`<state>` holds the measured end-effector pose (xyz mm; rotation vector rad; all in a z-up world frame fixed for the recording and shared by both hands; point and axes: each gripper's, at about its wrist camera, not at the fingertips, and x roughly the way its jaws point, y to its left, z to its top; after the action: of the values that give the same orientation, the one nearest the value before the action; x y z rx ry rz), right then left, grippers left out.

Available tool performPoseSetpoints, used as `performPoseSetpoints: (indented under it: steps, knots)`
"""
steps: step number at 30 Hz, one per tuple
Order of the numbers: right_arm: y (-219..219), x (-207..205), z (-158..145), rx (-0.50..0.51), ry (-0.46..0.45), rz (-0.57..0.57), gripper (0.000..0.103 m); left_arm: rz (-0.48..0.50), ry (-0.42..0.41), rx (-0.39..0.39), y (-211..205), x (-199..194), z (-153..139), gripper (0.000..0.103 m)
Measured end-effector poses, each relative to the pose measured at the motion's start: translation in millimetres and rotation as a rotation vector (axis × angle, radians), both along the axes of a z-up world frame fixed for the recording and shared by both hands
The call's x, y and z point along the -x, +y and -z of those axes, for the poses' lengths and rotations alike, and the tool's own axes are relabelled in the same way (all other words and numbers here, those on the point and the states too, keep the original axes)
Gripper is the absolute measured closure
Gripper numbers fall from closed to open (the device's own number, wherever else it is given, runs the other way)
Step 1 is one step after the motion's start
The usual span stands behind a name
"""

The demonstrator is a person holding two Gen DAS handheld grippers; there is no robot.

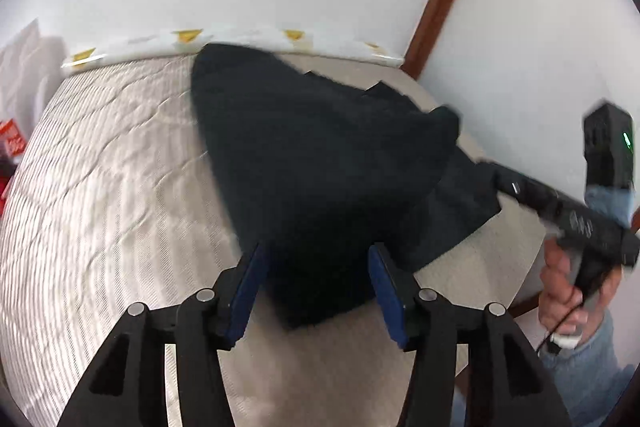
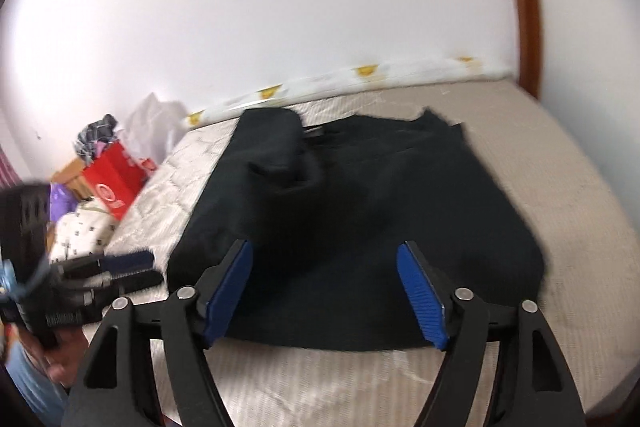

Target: Fold small clothes

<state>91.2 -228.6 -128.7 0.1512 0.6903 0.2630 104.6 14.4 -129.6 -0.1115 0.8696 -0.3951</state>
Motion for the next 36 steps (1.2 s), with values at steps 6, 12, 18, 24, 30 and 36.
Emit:
performPoseSetpoints:
  steps: [6,12,18,24,30,36]
  knots:
    - [33,-39,19,-0.116,0.079,-0.035,0.028,-0.010,0.053,0.011,17,6,27,0.041]
    - [47,-78,25,-0.139,0.094,0.025,0.029,-0.004,0.075,0.060,16,-6,43,0.041]
    - [58,-113,38,-0.110,0.126,0.036,0.074,0.004,0.094,0.063,1,-16,55,0.041]
    - [59,-95,12,-0.001,-0.032,0.010,0.086,-0.025,0.063,-0.003,-13,-20,60,0.041]
    - [16,-75,-19,0.082,-0.143,0.097,0.087,0.002,0.073,-0.021,-33,-24,57,0.040]
    - [-70,-69,-28,0.081,-0.124,0.239,0.087,0.088,0.035,-0.027,-67,-27,49,0.036]
